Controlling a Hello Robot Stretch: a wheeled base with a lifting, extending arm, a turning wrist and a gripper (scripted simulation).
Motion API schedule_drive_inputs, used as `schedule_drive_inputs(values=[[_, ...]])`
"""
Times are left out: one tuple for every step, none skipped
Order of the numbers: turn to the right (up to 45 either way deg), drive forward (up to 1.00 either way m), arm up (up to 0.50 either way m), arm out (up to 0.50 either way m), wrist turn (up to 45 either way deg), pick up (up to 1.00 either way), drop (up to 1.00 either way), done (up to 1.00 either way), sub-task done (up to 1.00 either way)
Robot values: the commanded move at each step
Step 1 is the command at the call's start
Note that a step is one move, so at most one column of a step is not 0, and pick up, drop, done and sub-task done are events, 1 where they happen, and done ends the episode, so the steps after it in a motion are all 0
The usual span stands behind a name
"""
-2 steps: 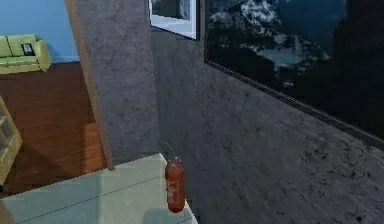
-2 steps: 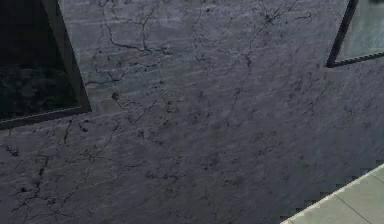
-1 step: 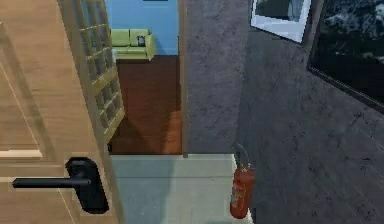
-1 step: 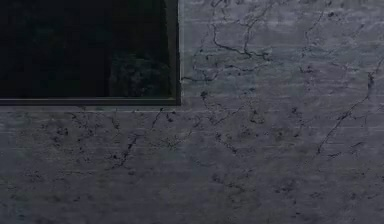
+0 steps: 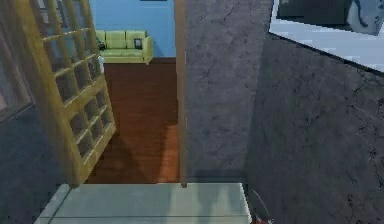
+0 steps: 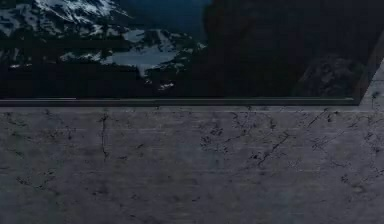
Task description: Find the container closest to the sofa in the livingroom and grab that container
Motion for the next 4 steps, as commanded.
schedule_drive_inputs(values=[[0.0, 0.2, 0.0, 0.0, 0.0, 0.0, 0.0, 0.0, 0.0], [-18.0, 0.0, 0.0, 0.0, 0.0, 0.0, 0.0, 0.0, 0.0], [0.0, 0.95, 0.0, 0.0, 0.0, 0.0, 0.0, 0.0, 0.0], [9.0, 0.0, 0.0, 0.0, 0.0, 0.0, 0.0, 0.0, 0.0]])
